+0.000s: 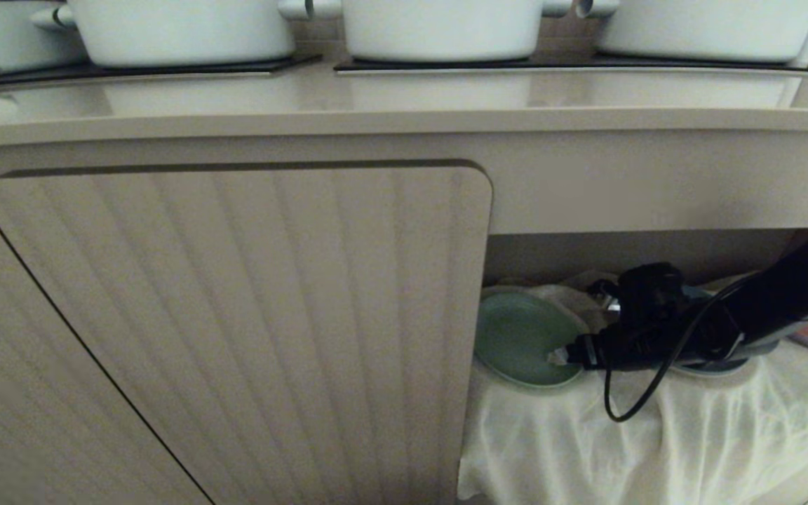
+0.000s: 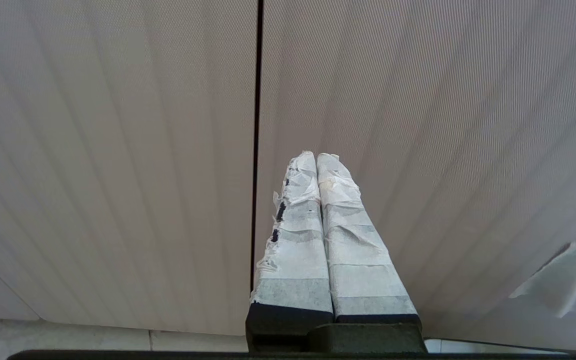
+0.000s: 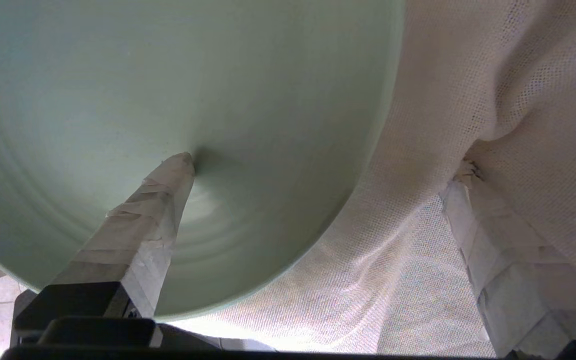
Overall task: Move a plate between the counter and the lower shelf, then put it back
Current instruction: Pick up the plate in the cupboard
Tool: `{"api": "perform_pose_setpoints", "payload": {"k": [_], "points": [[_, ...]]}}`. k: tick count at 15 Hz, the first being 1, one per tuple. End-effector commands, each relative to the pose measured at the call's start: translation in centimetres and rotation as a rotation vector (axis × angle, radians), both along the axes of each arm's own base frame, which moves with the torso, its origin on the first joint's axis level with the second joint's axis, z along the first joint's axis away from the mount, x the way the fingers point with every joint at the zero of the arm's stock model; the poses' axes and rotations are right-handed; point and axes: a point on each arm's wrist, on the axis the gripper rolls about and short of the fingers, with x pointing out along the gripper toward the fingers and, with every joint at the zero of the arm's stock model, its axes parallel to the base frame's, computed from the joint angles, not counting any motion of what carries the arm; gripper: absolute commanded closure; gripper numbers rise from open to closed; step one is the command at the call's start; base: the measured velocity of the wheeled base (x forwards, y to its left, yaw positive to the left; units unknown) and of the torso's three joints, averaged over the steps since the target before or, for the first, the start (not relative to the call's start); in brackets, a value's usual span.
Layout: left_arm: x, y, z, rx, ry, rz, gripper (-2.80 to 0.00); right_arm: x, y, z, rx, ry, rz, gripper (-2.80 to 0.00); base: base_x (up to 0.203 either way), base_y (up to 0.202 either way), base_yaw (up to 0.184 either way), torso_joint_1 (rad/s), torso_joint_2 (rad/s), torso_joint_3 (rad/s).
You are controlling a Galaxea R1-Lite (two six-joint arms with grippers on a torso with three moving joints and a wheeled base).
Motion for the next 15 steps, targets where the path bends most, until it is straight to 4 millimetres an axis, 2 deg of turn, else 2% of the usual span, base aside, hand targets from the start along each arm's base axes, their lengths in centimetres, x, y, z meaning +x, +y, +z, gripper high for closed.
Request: {"api": "perform_pose_setpoints", "payload": {"k": [1,12,13,15], "points": [[0.00,0.00,-0.01,0.000,0.000,0.001,0.00,0.02,0.03,-0.20,0.001,0.005,0.001,-2.80,0.000,0.000,0.000,0.000,0.00,0.000],[-0.01,0.00,0.03,-0.001,-0.002,0.001,0.00,0.08,0.03,-0.40,-0.001,0.005,0.004,-2.80,0.000,0.000,0.000,0.000,0.00,0.000],[-0.01,0.00,0.03,-0.001,-0.001,0.001,0.00,0.12,0.04,-0.36,-0.001,0.003,0.004,0.00,0.000,0.000,0.000,0.000,0.00,0.000],[0.00,0.00,-0.01,-0.001,0.000,0.001,0.00,0.11,0.04,-0.37,-0.001,0.003,0.004,0.00,0.000,0.000,0.000,0.000,0.00,0.000]]}}
